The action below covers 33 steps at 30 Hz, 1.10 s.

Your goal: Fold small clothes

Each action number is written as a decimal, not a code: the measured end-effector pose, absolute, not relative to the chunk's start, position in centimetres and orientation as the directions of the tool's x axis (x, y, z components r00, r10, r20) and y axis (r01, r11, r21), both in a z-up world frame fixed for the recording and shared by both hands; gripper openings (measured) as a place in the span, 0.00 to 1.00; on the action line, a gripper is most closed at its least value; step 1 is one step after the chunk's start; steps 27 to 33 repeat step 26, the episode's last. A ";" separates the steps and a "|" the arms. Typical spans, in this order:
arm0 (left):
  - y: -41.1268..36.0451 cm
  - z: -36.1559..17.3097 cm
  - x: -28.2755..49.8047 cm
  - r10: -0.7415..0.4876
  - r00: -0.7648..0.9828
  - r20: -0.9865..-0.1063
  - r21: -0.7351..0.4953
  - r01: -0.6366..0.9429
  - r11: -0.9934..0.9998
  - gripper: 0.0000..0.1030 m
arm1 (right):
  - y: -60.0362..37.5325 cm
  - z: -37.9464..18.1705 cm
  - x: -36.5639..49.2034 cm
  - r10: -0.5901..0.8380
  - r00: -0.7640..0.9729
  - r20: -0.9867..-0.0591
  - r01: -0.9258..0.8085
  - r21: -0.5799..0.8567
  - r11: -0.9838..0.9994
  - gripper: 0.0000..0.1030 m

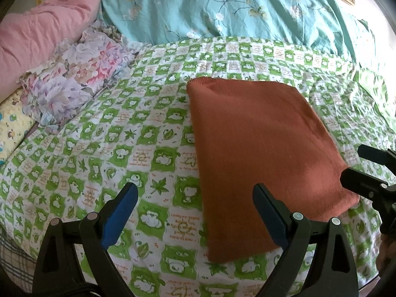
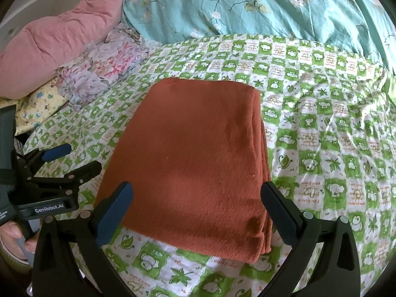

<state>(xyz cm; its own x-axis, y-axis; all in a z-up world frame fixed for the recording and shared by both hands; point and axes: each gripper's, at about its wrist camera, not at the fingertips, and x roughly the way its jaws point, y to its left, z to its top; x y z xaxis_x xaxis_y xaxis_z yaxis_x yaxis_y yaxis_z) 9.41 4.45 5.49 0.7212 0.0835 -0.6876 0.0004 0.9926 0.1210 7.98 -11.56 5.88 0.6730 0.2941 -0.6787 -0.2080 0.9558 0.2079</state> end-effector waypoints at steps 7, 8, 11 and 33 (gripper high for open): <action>4.7 5.2 10.4 0.087 0.710 -0.698 0.119 -0.005 0.993 0.92 | -11.9 5.4 8.4 0.296 0.671 -0.680 -0.205 0.214 0.955 0.99; 4.8 5.2 10.5 0.087 0.709 -0.700 0.118 -0.005 0.993 0.92 | -11.9 5.4 8.5 0.295 0.670 -0.681 -0.204 0.214 0.955 0.99; 4.8 5.2 10.9 0.089 0.706 -0.702 0.119 -0.007 0.993 0.92 | -12.2 5.2 8.7 0.297 0.666 -0.684 -0.203 0.217 0.955 0.99; 5.0 6.0 11.4 0.106 0.712 -0.694 0.127 -0.025 0.992 0.91 | -12.1 5.2 9.5 0.319 0.667 -0.673 -0.218 0.233 0.948 0.99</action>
